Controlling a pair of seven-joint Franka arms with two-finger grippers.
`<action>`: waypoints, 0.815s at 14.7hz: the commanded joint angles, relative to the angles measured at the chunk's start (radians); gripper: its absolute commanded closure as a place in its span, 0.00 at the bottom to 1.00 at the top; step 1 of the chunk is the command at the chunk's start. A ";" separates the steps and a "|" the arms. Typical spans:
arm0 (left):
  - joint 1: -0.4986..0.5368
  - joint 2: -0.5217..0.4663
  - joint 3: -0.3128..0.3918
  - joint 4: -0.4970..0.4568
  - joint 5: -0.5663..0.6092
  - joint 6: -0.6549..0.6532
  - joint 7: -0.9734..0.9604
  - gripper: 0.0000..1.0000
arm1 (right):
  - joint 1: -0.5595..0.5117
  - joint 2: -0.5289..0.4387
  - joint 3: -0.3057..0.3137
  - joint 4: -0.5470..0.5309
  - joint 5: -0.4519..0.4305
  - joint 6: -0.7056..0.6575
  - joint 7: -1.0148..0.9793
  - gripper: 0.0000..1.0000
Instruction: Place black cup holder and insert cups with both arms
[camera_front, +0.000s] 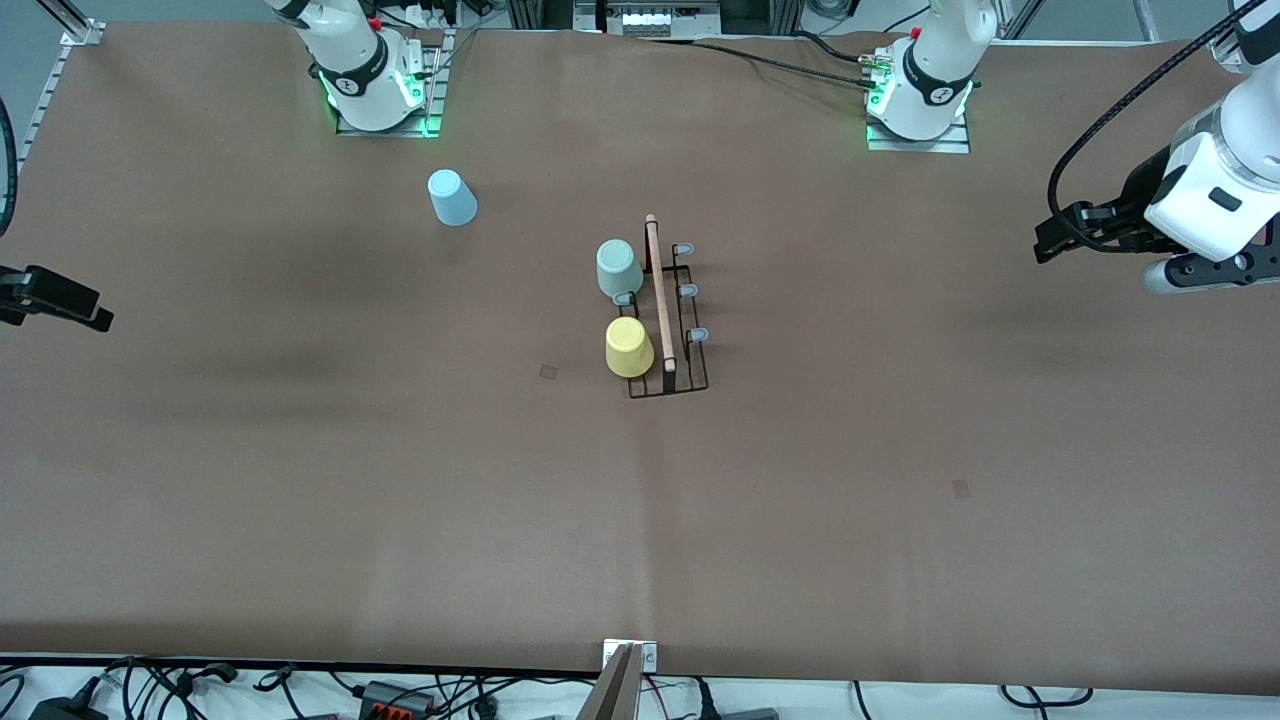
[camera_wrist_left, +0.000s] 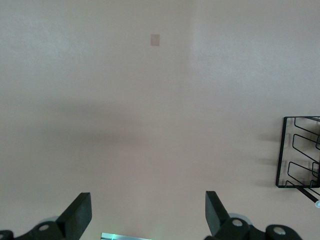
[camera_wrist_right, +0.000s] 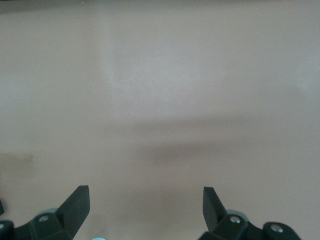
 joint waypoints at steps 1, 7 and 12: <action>0.005 -0.006 -0.003 0.009 0.010 -0.011 -0.003 0.00 | 0.079 -0.026 -0.058 -0.038 -0.061 0.009 -0.017 0.00; 0.005 -0.006 -0.003 0.009 0.010 -0.011 -0.003 0.00 | 0.087 -0.078 -0.070 -0.108 -0.058 0.022 -0.020 0.00; 0.005 -0.006 -0.003 0.009 0.010 -0.011 -0.003 0.00 | 0.093 -0.217 -0.069 -0.338 -0.067 0.148 -0.019 0.00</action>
